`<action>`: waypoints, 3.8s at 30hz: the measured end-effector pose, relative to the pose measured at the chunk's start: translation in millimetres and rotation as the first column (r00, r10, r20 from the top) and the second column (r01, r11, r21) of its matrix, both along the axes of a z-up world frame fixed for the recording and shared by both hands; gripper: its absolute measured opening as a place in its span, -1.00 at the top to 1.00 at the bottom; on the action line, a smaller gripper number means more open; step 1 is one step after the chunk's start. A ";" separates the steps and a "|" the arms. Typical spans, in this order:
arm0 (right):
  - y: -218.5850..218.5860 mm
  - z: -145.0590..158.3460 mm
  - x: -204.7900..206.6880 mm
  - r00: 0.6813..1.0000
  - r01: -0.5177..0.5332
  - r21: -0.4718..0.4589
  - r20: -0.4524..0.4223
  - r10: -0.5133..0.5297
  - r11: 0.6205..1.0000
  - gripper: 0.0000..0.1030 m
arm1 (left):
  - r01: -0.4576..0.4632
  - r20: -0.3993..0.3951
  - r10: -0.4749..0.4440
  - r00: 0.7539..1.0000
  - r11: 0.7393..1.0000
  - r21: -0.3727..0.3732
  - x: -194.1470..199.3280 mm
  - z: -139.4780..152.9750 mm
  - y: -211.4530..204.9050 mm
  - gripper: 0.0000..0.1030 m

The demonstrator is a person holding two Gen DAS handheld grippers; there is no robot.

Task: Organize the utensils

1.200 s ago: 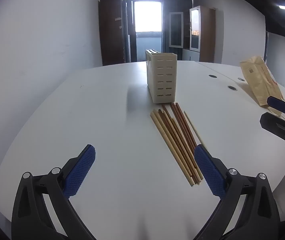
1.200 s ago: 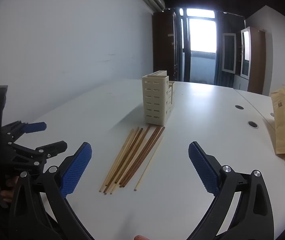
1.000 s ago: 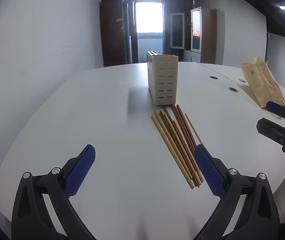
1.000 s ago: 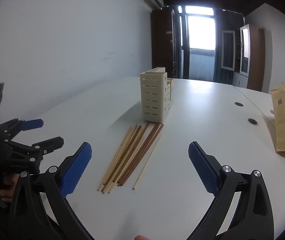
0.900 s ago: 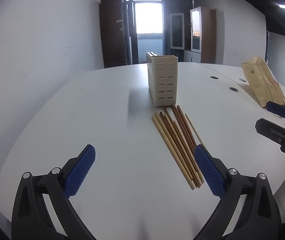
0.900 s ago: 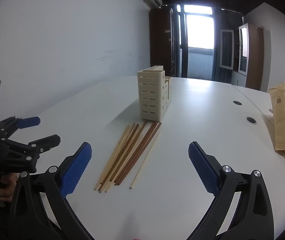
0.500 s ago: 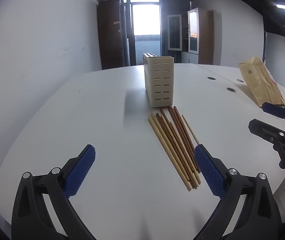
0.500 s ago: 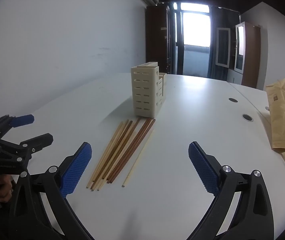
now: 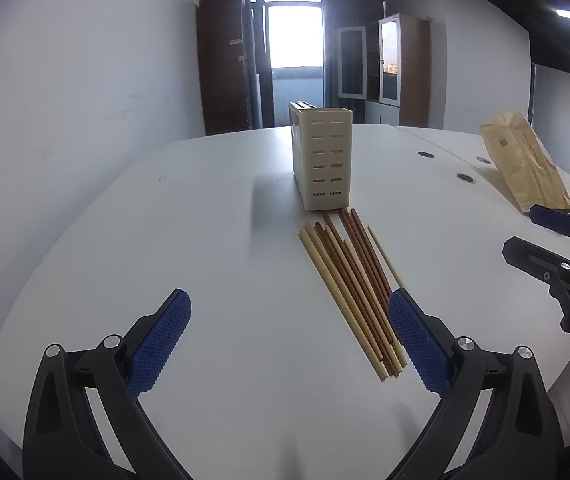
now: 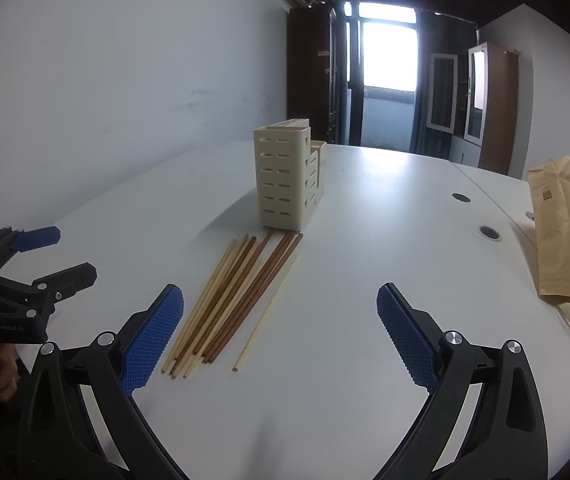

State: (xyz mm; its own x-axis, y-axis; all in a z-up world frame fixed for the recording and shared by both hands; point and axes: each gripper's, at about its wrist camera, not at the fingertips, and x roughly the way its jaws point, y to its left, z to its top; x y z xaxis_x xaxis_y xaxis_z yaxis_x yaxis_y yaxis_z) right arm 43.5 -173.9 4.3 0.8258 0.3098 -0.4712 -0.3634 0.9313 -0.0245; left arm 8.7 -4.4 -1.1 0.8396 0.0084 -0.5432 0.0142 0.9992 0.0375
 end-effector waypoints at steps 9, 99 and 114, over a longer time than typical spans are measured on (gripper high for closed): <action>-2.1 -1.0 1.4 1.000 0.006 -0.002 -0.005 -0.006 1.000 -0.91 | 0.002 0.002 -0.002 1.000 1.000 0.024 1.2 -0.6 -4.4 -0.89; 24.5 -65.4 204.4 0.942 0.027 0.014 -0.335 -0.020 1.000 -0.33 | -0.062 -0.414 0.027 0.910 0.996 -0.070 207.0 -75.5 5.8 -0.89; 48.4 -85.5 207.2 0.925 -0.050 -0.100 -0.380 0.008 0.994 0.36 | -0.091 -0.440 0.068 0.895 0.995 -0.030 203.8 -85.9 7.8 -0.65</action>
